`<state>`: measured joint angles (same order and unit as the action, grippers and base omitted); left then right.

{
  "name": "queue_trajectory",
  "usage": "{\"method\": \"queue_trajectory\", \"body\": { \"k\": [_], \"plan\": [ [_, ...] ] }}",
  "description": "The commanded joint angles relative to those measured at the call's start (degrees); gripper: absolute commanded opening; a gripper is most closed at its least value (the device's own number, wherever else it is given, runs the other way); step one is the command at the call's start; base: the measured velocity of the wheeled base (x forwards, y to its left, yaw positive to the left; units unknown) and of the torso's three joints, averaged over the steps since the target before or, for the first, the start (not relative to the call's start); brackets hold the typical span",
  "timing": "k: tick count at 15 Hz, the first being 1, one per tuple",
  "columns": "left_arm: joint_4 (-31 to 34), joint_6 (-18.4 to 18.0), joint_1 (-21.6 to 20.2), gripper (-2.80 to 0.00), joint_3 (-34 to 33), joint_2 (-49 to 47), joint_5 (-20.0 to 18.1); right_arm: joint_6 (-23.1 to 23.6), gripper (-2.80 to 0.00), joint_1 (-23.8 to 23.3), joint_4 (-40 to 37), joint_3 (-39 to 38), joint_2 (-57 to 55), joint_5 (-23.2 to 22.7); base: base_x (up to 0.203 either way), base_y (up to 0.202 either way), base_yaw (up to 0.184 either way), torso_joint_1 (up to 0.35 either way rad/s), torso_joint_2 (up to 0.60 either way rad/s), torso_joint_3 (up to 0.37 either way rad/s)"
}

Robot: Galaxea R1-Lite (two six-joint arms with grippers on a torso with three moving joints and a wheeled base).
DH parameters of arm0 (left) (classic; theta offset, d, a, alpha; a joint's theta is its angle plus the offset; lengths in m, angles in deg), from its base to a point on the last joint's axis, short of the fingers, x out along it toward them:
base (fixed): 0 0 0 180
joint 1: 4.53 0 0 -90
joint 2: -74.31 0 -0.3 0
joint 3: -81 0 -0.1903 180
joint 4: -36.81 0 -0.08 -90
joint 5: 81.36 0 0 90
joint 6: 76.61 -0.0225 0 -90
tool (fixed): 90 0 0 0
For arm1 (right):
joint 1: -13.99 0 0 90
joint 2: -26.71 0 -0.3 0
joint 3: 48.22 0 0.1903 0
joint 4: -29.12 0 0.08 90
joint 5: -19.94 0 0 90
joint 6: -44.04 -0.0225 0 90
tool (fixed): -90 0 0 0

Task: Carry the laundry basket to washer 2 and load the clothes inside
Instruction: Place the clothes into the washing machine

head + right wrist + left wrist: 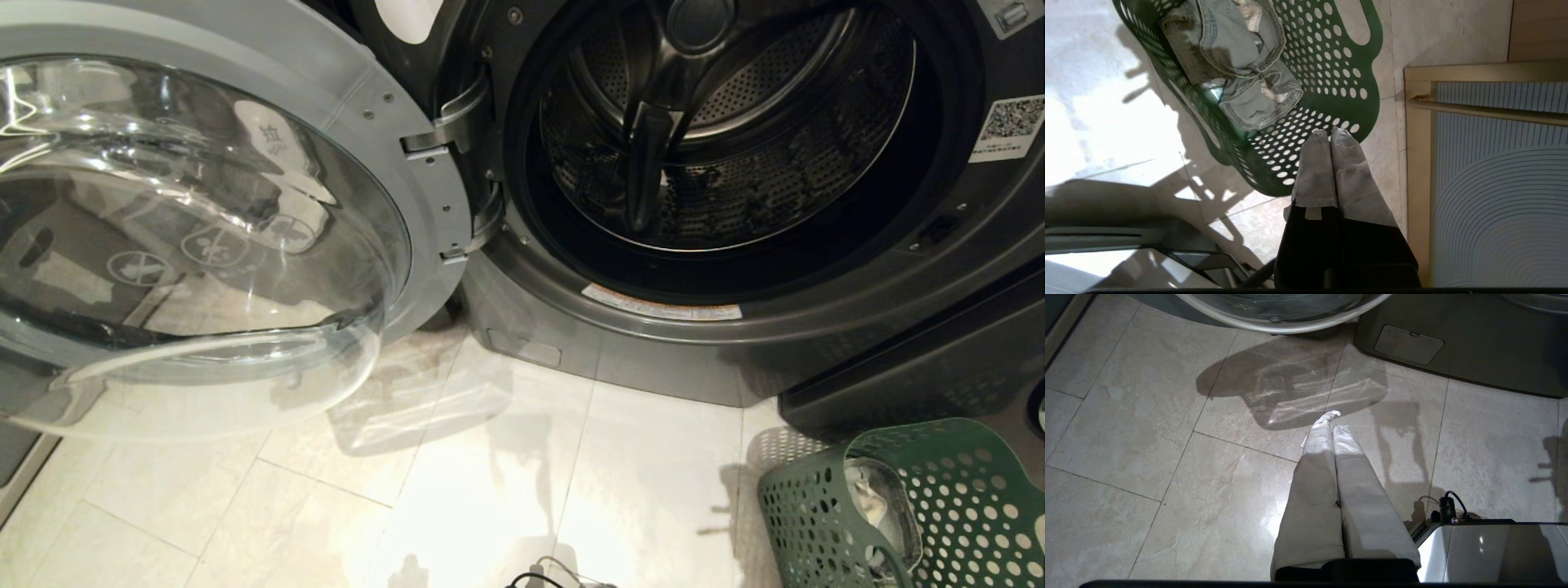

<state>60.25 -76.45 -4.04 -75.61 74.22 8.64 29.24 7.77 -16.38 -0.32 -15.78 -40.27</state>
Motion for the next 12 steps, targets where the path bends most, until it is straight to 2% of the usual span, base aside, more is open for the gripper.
{"method": "queue_trajectory", "body": {
  "k": [1,3,5,6,8,9,10,12],
  "plan": [
    [0.0,0.0,0.0,-2.8,0.0,-0.1,0.0,-2.6,-2.8,-0.3,-0.1,3.0,-7.3,0.2,0.0,0.0,0.0,0.0,0.0,0.0],
    [-0.1,0.0,0.0,-2.8,0.0,-0.1,0.0,-7.4,-2.8,-2.2,-0.2,6.6,-14.3,-0.5,0.0,0.0,0.0,0.0,0.0,0.0],
    [-0.1,0.0,0.0,-2.8,0.0,-0.1,0.0,-9.0,-2.8,-8.6,-0.4,8.2,-18.6,-3.6,0.0,0.0,0.0,0.0,0.0,0.0],
    [0.0,0.0,0.0,-2.8,0.0,-0.1,0.0,-7.8,-2.8,-12.7,-0.4,8.0,-19.8,-5.5,0.0,0.0,0.0,0.0,0.0,0.0],
    [0.0,0.0,0.0,-2.8,0.1,-0.1,0.0,-0.8,-2.8,-21.6,0.2,6.5,-21.5,-12.2,0.0,0.0,0.0,0.0,0.0,0.0],
    [0.0,0.0,0.0,-2.8,0.0,-0.1,0.0,1.6,-2.8,-23.7,1.2,4.8,-22.0,-18.3,0.0,0.0,0.0,0.0,0.0,0.0],
    [0.0,0.0,0.0,-2.8,0.0,-0.1,0.0,2.9,-2.8,-24.9,3.0,2.2,-22.7,-22.5,0.0,0.0,0.0,0.0,0.0,0.0],
    [0.0,0.0,0.0,-2.8,0.0,-0.1,0.0,3.5,-2.8,-26.2,7.0,-1.5,-25.3,-28.7,0.0,0.0,0.0,0.0,0.0,0.0]
  ]
}}
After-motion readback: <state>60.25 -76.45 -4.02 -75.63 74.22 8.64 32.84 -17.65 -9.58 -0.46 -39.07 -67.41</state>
